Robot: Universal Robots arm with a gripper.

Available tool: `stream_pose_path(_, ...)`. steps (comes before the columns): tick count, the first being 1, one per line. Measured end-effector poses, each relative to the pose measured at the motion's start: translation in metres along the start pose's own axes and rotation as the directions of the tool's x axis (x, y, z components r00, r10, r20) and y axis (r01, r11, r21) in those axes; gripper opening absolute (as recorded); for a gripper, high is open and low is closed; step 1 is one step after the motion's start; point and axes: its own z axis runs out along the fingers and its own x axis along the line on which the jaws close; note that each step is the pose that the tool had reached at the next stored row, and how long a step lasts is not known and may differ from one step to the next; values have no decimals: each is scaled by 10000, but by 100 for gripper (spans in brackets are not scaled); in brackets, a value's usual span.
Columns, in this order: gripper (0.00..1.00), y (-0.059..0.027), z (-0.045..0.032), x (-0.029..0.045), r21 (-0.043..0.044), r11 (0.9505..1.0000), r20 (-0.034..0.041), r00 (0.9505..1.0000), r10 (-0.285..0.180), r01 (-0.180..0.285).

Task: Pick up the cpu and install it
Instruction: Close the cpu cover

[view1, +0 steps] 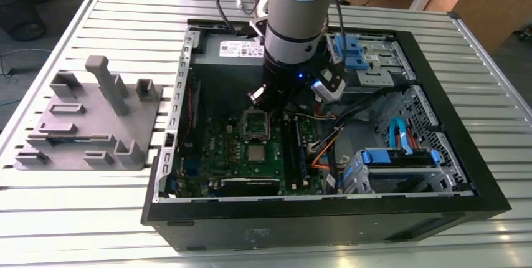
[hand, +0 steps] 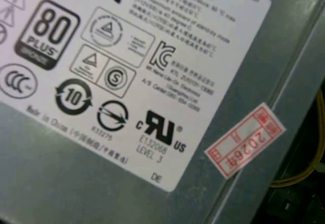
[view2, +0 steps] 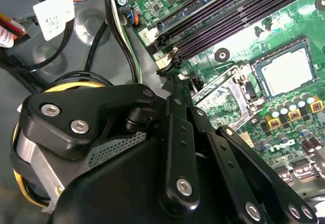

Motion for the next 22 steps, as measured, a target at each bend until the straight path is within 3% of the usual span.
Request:
stream_pose_path(16,13,4,-57,19,16,9996,28,9996,-279,279)
stream_pose_path(22,13,11,-94,28,-9,9995,77,9995,-315,315)
